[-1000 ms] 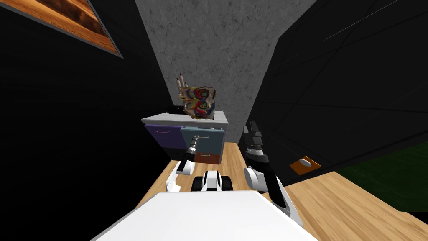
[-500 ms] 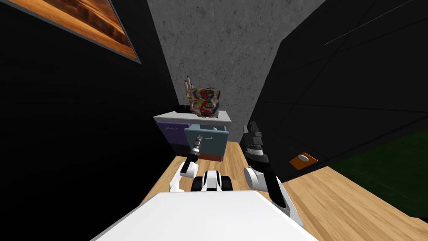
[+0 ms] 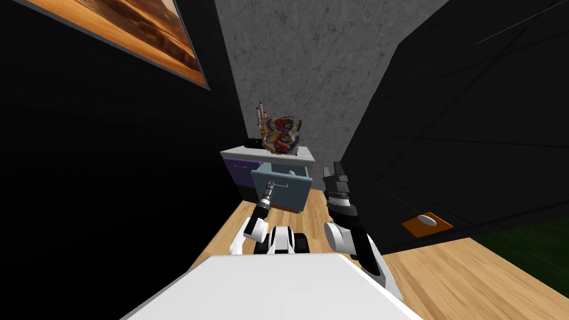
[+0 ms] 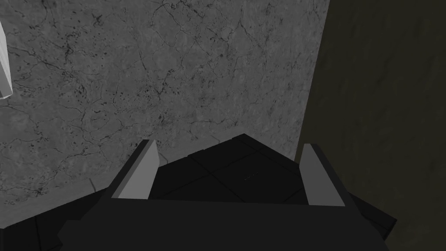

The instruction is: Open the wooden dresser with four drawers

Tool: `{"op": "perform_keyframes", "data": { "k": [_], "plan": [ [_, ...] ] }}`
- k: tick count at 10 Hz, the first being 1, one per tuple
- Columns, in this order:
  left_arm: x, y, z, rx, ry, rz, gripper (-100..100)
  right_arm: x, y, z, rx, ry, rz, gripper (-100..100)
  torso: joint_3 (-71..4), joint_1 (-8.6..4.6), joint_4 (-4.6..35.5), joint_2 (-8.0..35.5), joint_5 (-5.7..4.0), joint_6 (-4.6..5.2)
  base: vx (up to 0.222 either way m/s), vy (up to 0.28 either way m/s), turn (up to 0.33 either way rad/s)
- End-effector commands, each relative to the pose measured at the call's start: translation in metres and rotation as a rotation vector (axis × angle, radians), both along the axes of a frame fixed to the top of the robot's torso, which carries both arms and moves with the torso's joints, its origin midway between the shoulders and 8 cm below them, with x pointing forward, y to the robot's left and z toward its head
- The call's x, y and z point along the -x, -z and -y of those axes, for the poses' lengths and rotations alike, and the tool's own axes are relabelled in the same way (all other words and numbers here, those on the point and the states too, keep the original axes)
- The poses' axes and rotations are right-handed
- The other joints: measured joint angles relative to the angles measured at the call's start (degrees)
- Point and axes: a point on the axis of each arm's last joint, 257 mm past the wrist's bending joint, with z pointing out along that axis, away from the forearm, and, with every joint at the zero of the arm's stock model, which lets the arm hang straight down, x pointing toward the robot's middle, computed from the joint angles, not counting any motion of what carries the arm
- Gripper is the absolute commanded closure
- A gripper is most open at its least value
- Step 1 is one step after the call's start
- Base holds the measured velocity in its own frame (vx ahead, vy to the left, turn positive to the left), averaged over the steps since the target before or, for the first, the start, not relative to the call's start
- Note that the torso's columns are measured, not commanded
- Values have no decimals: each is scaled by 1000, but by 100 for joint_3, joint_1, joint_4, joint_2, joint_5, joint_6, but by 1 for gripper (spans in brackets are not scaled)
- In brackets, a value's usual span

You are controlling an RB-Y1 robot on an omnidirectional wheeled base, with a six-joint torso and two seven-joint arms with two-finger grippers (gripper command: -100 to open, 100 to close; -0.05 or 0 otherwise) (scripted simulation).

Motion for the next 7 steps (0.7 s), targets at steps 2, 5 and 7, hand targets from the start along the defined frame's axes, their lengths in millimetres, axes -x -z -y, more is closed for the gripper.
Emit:
{"op": "perform_keyframes", "data": {
  "k": [2, 5, 7],
  "plan": [
    [12, -11, 32, 5, 55, 28, 100, 0, 0, 0, 0, 0, 0, 0, 4, -1, -1, 4, 0, 2, -46, 40, 183],
    [-3, 11, 13, -18, 56, -1, -100, 0, 0, 0, 0, 0, 0, 0, 4, -13, -13, 4, 1, 10, -92, -17, -114],
    [-18, 23, -10, -31, 47, -14, -100, 0, 0, 0, 0, 0, 0, 0, -14, -3, -28, -31, 5, 7, -113, -27, -94]
  ]
}}
